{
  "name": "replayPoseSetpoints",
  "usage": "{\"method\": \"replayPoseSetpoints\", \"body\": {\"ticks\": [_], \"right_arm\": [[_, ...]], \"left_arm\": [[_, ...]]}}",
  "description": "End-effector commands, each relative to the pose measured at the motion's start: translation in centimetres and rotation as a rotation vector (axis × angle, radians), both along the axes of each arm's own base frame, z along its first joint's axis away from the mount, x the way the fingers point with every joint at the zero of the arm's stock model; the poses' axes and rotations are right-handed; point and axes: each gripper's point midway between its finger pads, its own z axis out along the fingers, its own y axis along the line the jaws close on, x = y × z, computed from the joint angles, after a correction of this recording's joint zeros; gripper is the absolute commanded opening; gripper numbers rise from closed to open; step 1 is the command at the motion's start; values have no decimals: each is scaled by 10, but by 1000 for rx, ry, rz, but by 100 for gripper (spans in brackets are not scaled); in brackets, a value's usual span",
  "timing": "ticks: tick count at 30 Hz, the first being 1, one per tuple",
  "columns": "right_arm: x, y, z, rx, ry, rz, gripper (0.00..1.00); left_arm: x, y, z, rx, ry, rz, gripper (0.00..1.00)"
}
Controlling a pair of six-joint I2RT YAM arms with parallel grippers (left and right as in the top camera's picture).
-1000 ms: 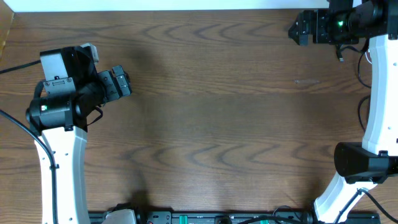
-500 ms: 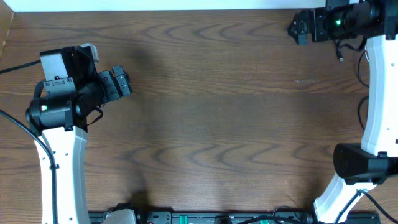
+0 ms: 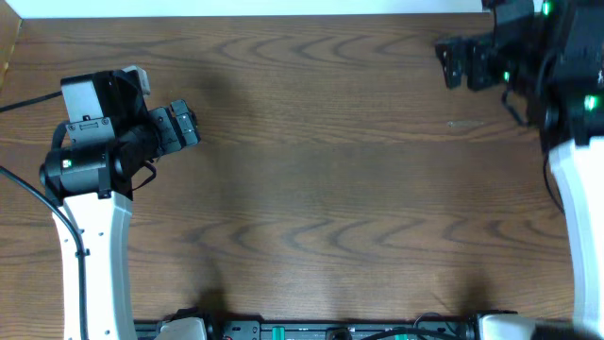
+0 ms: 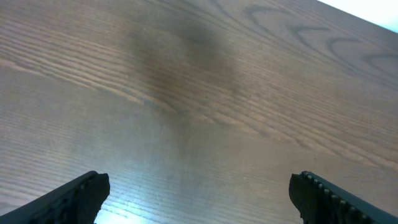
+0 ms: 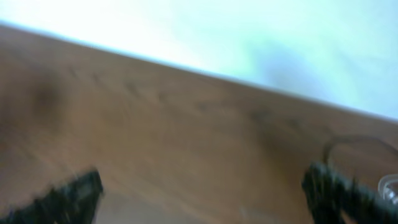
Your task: Untangle cables
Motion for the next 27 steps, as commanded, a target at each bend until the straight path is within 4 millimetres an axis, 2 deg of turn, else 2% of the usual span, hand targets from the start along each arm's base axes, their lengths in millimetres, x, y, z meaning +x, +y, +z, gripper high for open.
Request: {"method": "replayPoseSetpoints", "body": {"ticks": [1, 9, 16, 21, 27], "right_arm": [[-26, -1, -12, -18, -60, 10, 99], [-84, -5, -48, -6, -290, 2, 99], [-133, -28, -91, 72, -363, -160, 99], [-156, -32, -117, 79, -443, -173, 99], [-166, -34, -139, 126, -476, -193, 99]], "left_arm": [[1, 0, -1, 2, 4, -5, 98], [1, 0, -1, 2, 4, -5, 98], [1, 0, -1, 2, 4, -5, 98], [1, 0, -1, 2, 4, -5, 98], [1, 0, -1, 2, 4, -5, 98]]}}
